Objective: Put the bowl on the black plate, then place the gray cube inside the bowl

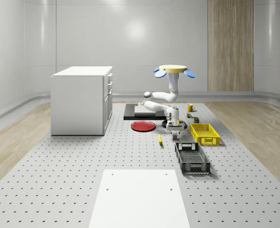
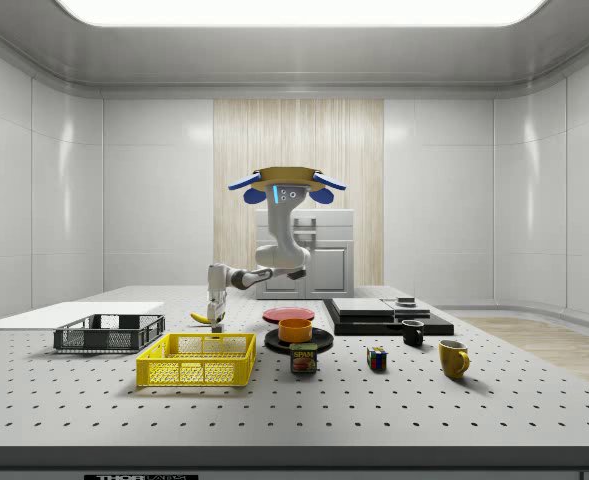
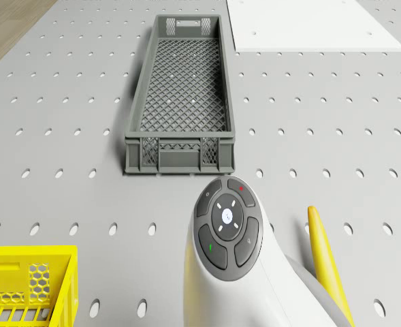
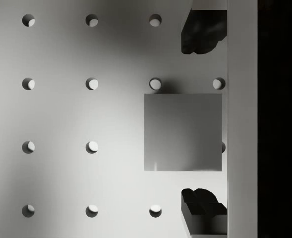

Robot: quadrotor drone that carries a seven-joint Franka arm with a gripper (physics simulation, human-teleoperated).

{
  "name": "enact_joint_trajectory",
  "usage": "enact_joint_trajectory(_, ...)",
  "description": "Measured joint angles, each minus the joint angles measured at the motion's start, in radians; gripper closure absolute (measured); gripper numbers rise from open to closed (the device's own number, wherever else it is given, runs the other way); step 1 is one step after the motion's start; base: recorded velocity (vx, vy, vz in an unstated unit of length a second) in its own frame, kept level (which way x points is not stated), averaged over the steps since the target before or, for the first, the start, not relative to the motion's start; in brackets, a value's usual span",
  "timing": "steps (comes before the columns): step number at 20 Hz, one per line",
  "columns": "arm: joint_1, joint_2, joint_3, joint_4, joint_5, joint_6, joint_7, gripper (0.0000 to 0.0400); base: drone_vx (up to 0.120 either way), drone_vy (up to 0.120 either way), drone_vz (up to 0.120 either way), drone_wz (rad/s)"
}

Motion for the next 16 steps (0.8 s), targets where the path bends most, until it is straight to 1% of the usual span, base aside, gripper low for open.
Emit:
enact_joint_trajectory(8, -0.018, 0.008, -0.079, 0.036, -0.074, 0.032, -0.001, 0.0000, 0.000, 0.000, 0.000, 0.000)
enact_joint_trajectory(16, -0.010, 0.013, -0.110, 0.040, -0.106, 0.040, -0.008, 0.0000, 0.000, 0.000, 0.000, 0.000)
